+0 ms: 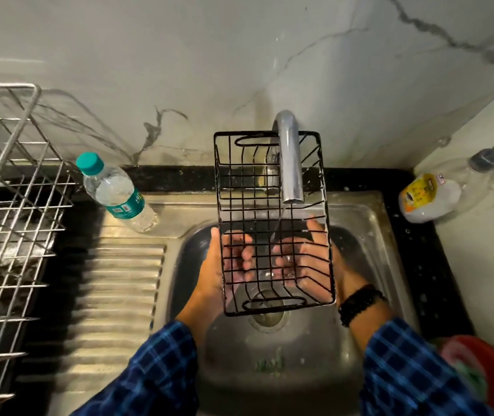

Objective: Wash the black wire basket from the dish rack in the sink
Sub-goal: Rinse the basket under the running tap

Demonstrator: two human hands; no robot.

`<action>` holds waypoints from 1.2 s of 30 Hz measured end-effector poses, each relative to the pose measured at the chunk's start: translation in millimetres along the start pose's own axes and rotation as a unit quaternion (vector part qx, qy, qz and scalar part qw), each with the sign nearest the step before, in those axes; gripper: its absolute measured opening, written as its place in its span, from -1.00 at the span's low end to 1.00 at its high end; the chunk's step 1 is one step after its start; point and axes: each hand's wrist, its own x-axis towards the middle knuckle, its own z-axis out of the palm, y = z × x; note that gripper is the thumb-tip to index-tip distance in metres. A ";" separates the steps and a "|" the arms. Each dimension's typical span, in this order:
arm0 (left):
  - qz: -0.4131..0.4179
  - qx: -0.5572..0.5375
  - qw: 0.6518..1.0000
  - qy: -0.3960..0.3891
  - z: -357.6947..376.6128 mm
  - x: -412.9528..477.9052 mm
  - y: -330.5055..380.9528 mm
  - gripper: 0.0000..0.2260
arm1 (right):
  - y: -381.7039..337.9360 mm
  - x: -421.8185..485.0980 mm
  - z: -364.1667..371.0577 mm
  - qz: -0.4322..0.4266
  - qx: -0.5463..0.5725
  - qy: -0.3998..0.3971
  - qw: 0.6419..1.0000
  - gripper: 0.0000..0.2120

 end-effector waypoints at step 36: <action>-0.084 0.239 0.966 -0.051 31.6 74.2 8.5 -0.36 | 14.4 28.6 -64.6 -0.102 0.160 -0.104 0.976 -0.57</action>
